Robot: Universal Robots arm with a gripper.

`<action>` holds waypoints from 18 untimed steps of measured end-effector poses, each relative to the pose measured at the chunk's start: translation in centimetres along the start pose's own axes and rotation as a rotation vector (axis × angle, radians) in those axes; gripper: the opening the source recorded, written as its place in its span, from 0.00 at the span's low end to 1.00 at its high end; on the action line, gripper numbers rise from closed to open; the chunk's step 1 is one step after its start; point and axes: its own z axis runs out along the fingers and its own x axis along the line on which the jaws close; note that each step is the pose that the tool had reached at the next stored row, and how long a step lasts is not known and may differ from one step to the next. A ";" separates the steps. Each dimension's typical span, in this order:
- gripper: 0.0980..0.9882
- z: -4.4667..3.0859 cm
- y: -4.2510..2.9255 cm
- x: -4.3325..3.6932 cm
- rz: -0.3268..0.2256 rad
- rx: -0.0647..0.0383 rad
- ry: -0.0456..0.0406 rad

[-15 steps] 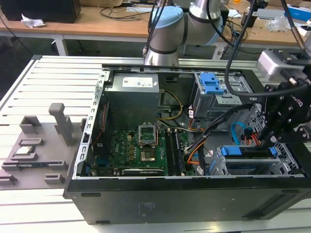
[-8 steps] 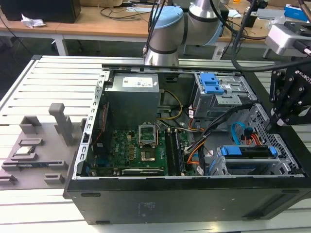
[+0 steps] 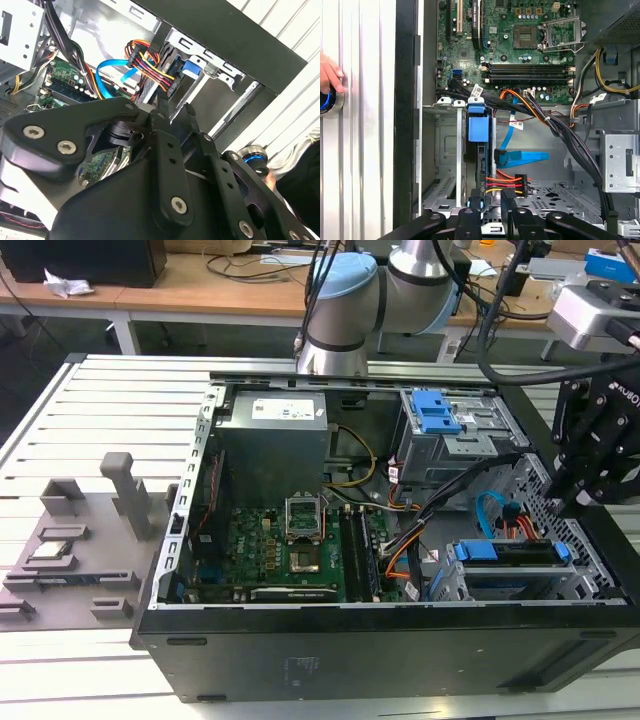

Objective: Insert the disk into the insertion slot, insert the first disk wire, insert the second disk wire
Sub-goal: 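Insert the second disk wire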

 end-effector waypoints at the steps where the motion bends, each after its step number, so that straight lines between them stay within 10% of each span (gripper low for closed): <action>1: 0.23 -0.01 0.00 0.00 0.000 0.000 0.0001; 4: 0.23 0.22 0.13 -0.17 0.000 0.000 0.0003; 13: 0.23 2.08 3.83 -0.66 0.000 0.000 0.0042; 18: 0.23 2.13 3.83 -0.66 0.000 0.000 0.0104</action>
